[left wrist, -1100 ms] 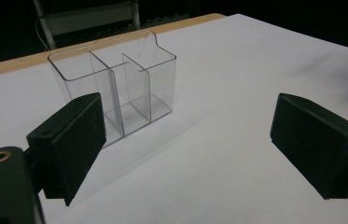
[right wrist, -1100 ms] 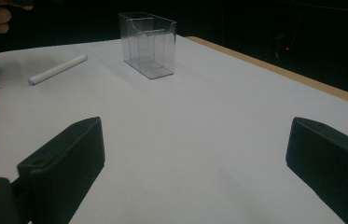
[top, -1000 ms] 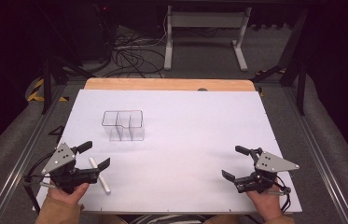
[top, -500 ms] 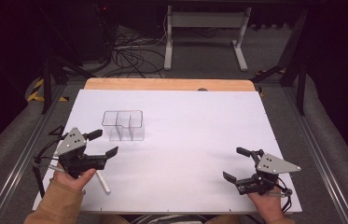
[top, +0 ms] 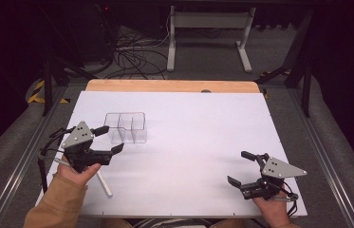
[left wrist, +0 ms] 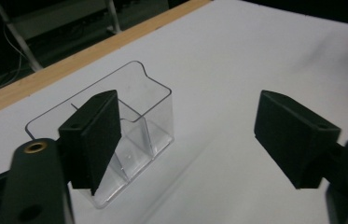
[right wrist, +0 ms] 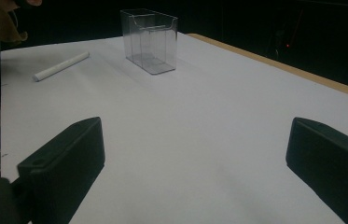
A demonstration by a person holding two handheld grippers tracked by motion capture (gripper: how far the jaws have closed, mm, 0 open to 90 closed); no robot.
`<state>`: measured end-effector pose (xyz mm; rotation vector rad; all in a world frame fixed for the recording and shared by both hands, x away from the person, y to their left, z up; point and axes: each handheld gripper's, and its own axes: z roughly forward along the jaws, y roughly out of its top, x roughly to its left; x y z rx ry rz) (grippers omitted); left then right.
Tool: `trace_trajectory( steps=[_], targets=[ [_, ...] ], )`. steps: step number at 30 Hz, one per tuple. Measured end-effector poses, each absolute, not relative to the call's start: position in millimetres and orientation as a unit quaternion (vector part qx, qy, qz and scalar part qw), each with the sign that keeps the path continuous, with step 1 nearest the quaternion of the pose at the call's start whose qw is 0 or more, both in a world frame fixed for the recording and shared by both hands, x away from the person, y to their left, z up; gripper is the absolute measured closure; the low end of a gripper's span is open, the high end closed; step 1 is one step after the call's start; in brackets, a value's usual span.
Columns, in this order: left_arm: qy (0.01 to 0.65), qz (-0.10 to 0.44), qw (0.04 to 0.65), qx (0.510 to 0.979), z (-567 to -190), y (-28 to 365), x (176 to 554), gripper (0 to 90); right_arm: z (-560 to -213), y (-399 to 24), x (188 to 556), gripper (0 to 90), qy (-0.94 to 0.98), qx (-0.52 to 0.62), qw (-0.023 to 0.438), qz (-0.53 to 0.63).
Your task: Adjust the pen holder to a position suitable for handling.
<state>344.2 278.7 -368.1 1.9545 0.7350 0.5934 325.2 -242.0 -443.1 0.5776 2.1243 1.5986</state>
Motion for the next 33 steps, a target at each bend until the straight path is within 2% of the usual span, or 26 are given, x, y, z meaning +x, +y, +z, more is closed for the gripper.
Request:
trace_trajectory(
  steps=[7,12,24,33],
  targets=[
    [0.29,0.225,0.445,0.817,-360,279,362,30.0,-443,-241,325,4.9,0.765,0.206,0.207,0.574],
    [0.277,0.203,0.405,0.847,-357,272,379,33.8,-444,-241,326,4.9,0.766,0.204,0.204,0.574],
    [0.247,0.197,0.335,0.888,-355,263,412,35.1,-444,-240,325,4.9,0.769,0.2,0.199,0.574],
    [0.209,0.201,0.292,0.911,-359,254,425,41.4,-444,-240,326,4.9,0.77,0.199,0.196,0.574]
  ],
)
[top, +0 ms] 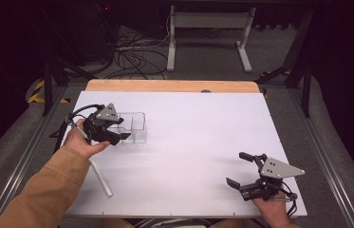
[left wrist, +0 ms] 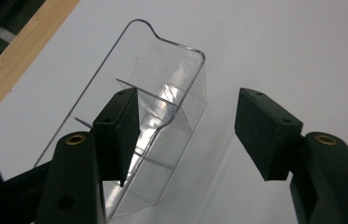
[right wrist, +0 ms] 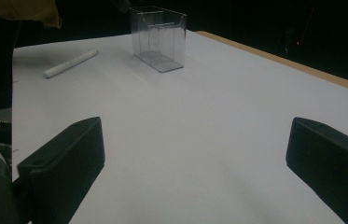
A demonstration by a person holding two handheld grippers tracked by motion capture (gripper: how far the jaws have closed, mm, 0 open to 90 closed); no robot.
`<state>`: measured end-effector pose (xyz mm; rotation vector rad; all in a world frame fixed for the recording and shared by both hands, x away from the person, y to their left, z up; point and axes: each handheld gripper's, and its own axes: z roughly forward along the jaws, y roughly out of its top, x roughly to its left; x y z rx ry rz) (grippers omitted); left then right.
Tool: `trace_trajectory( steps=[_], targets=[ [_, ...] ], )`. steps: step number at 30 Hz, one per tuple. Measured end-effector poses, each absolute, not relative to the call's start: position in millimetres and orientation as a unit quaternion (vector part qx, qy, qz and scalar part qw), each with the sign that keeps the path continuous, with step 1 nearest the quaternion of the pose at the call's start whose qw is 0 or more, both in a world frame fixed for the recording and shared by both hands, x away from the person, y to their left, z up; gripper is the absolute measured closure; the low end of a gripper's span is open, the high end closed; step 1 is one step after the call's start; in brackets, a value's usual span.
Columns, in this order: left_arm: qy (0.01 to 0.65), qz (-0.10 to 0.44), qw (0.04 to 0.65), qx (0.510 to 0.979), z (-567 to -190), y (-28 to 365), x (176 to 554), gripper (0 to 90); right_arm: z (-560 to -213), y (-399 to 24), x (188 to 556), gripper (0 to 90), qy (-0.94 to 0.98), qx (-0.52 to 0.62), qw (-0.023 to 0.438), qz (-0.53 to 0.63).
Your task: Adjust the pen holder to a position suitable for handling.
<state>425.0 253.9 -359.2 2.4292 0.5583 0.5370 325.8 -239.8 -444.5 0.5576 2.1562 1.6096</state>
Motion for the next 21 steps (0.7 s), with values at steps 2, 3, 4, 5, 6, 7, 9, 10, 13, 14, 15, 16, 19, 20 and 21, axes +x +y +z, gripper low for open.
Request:
trace_trajectory(
  steps=[2,3,4,5,6,7,9,10,13,14,15,16,19,20,21],
  targets=[
    [0.203,0.193,0.284,0.917,-360,253,430,42.7,-445,-240,326,4.9,0.77,0.199,0.195,0.574],
    [0.202,0.192,0.281,0.918,-360,253,432,43.7,-445,-240,326,4.9,0.77,0.199,0.194,0.574],
    [0.198,0.19,0.276,0.921,-361,253,436,44.9,-445,-240,326,4.9,0.77,0.198,0.194,0.574],
    [0.198,0.189,0.269,0.924,-362,253,438,45.7,-445,-240,326,4.9,0.77,0.199,0.192,0.575],
    [0.196,0.187,0.266,0.925,-363,254,441,46.4,-445,-240,326,4.9,0.77,0.199,0.191,0.576],
    [0.194,0.186,0.262,0.927,-364,254,442,47.0,-445,-240,326,4.9,0.769,0.199,0.191,0.576],
    [0.196,0.183,0.258,0.928,-365,254,444,47.8,-445,-241,326,4.9,0.769,0.198,0.191,0.577],
    [0.196,0.182,0.252,0.93,-366,254,445,47.8,-445,-241,326,4.9,0.769,0.198,0.191,0.577],
    [0.193,0.183,0.238,0.934,-368,252,448,48.6,-445,-241,327,4.8,0.77,0.198,0.19,0.576],
    [0.193,0.184,0.233,0.935,-369,251,448,48.7,-445,-240,327,4.9,0.77,0.198,0.19,0.576],
    [0.191,0.185,0.23,0.936,-370,250,449,48.9,-445,-240,327,4.9,0.77,0.198,0.19,0.576],
    [0.19,0.184,0.227,0.937,-371,249,450,49.2,-445,-240,326,4.9,0.77,0.199,0.189,0.575],
    [0.187,0.187,0.207,0.942,-375,245,453,50.0,-445,-241,327,4.9,0.77,0.199,0.188,0.576],
    [0.187,0.185,0.203,0.943,-376,244,454,50.3,-445,-241,327,4.9,0.77,0.199,0.187,0.577],
    [0.187,0.185,0.203,0.943,-376,244,454,50.8,-445,-241,327,4.8,0.77,0.199,0.187,0.577]
  ],
)
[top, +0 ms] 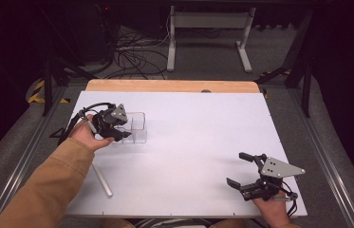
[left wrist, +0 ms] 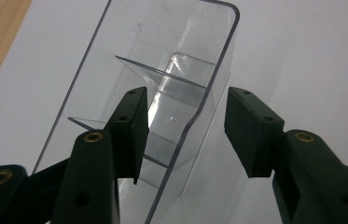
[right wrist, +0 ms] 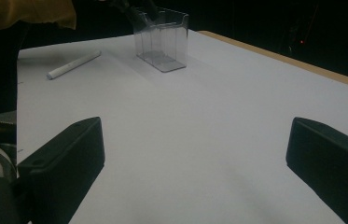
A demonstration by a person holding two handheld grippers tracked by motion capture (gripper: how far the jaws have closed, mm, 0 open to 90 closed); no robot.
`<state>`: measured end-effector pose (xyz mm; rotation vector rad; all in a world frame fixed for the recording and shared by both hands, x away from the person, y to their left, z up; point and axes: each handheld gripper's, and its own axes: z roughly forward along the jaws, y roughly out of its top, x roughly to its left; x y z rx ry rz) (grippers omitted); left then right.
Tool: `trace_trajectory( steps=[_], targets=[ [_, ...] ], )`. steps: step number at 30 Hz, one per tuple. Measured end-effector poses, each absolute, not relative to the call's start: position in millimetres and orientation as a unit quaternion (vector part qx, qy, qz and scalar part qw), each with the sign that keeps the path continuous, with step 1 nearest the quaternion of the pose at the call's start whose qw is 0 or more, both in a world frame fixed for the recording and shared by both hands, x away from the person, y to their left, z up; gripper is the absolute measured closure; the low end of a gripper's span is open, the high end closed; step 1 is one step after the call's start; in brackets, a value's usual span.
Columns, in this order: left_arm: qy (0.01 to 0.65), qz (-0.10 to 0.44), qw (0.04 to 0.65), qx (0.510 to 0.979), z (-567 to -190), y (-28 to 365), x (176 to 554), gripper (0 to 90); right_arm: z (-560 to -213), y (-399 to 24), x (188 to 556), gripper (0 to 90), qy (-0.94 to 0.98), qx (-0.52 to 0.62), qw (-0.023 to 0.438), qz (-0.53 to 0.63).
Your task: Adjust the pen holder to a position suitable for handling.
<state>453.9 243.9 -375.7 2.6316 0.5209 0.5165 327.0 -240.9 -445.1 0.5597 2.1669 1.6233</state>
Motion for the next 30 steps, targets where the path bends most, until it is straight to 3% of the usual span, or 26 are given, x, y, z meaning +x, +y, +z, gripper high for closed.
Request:
trace_trajectory(
  steps=[14,21,22,30],
  targets=[
    [0.157,0.186,0.141,0.96,-384,224,463,55.5,-446,-241,327,4.9,0.771,0.196,0.183,0.577],
    [0.152,0.172,0.119,0.966,-390,221,466,63.5,-446,-242,327,4.9,0.773,0.194,0.18,0.577],
    [0.15,0.167,0.116,0.967,-391,221,465,69.6,-447,-242,328,4.8,0.772,0.195,0.178,0.578],
    [0.143,0.15,0.116,0.971,-390,223,464,74.4,-447,-243,328,4.8,0.771,0.197,0.175,0.58]
  ],
)
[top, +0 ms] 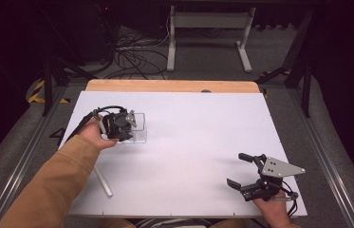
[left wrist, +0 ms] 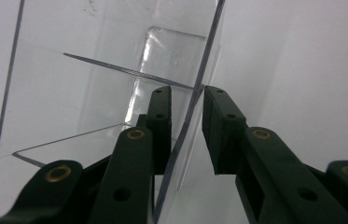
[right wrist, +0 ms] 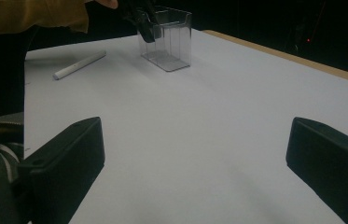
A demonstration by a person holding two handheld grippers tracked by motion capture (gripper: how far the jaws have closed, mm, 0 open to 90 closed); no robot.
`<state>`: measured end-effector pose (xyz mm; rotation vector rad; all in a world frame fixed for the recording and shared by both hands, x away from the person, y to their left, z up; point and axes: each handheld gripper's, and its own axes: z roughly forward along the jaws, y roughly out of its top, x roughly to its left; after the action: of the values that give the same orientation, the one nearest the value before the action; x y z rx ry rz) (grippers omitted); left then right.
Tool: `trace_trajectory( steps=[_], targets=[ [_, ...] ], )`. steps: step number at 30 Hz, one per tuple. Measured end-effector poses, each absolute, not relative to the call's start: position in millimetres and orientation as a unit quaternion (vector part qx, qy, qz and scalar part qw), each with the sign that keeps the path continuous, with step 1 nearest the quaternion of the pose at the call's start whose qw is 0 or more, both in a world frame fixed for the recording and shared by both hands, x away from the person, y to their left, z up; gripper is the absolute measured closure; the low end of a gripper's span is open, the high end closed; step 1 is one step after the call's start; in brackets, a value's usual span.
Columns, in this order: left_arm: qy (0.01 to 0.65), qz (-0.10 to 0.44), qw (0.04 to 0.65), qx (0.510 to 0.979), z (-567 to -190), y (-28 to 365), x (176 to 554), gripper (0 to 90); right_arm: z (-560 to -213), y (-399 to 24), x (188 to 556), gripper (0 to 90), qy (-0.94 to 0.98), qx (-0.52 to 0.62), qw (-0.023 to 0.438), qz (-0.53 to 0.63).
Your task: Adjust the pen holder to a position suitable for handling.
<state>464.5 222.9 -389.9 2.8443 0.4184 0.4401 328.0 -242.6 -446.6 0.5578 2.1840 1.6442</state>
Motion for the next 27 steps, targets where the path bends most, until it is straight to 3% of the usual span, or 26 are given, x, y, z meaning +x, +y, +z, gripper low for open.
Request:
trace_trajectory(
  steps=[8,17,27],
  targets=[
    [0.131,0.144,0.117,0.974,-386,221,461,87.7,-447,-243,329,4.6,0.771,0.197,0.176,0.58],
    [0.105,0.121,0.142,0.977,-371,206,450,87.7,-447,-243,329,4.5,0.771,0.198,0.175,0.58],
    [0.057,0.092,0.165,0.98,-360,159,430,87.7,-447,-243,328,4.5,0.77,0.198,0.175,0.58]
  ],
)
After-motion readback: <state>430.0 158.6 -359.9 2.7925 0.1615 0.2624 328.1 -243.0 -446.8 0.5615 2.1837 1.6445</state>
